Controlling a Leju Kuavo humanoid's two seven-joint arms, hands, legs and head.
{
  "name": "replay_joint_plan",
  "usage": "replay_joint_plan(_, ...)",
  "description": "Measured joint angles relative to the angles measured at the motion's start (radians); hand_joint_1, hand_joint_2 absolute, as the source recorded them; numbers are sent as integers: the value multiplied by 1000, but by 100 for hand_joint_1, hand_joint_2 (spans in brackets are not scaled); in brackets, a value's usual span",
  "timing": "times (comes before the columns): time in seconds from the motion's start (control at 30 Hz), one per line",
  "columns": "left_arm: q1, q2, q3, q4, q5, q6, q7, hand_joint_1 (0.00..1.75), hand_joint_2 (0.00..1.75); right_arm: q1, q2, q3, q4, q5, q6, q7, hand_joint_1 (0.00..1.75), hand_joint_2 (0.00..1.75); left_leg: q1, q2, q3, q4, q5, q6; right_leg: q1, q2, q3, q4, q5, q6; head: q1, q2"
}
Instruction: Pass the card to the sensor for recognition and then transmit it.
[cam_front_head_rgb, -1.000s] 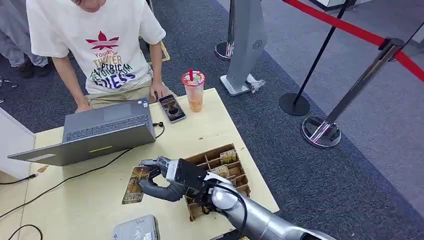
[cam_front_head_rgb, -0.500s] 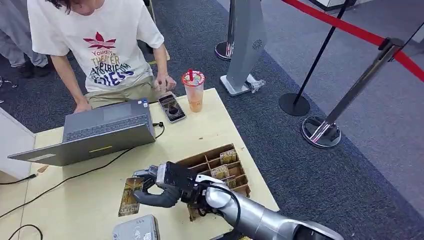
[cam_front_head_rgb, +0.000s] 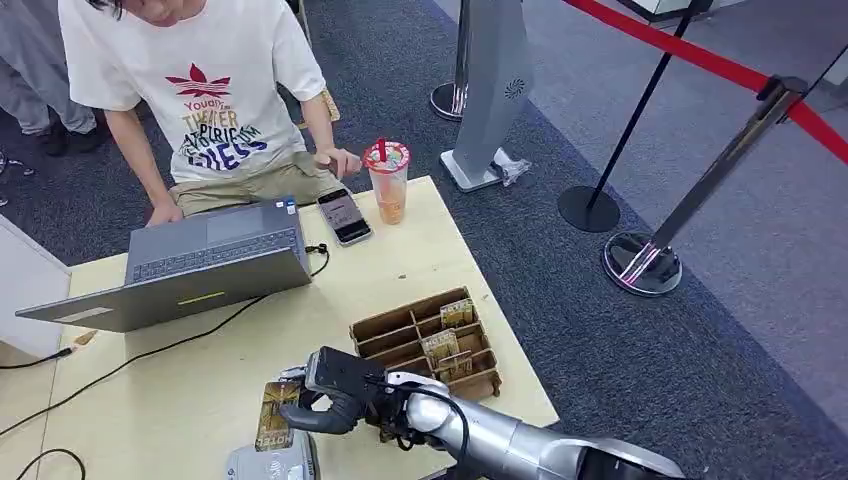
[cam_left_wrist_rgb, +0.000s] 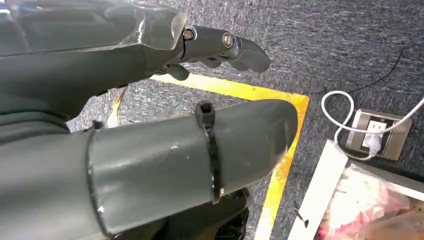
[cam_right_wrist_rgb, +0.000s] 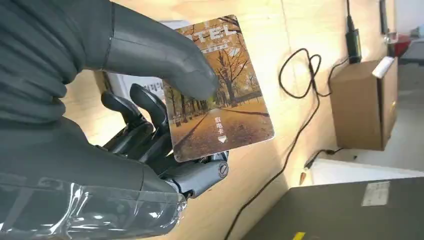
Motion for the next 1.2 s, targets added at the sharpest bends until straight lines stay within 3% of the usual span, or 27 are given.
replay_joint_plan(0.63, -2, 0, -1, 0, -16, -9, 10, 0, 0, 41, 69, -1, 136, 13, -100, 13, 175, 175, 0, 0, 0, 0, 0, 0, 0, 0, 0, 0, 0, 0, 0, 0)
replay_joint_plan(0.9, -2, -1, -2, 0, -12, -13, 10, 0, 0, 6, 106, -16, 219, 120, -139, -3, 175, 175, 0, 0, 0, 0, 1, -1, 0, 0, 0, 0, 0, 0, 0, 0)
replay_joint_plan(1.2, -2, -2, -2, 0, -2, -9, 11, 0, 0, -11, 113, -27, 217, 222, -175, 0, 175, 175, 0, 0, 0, 0, 1, -1, 0, 0, 0, 0, 1, 0, 0, 0)
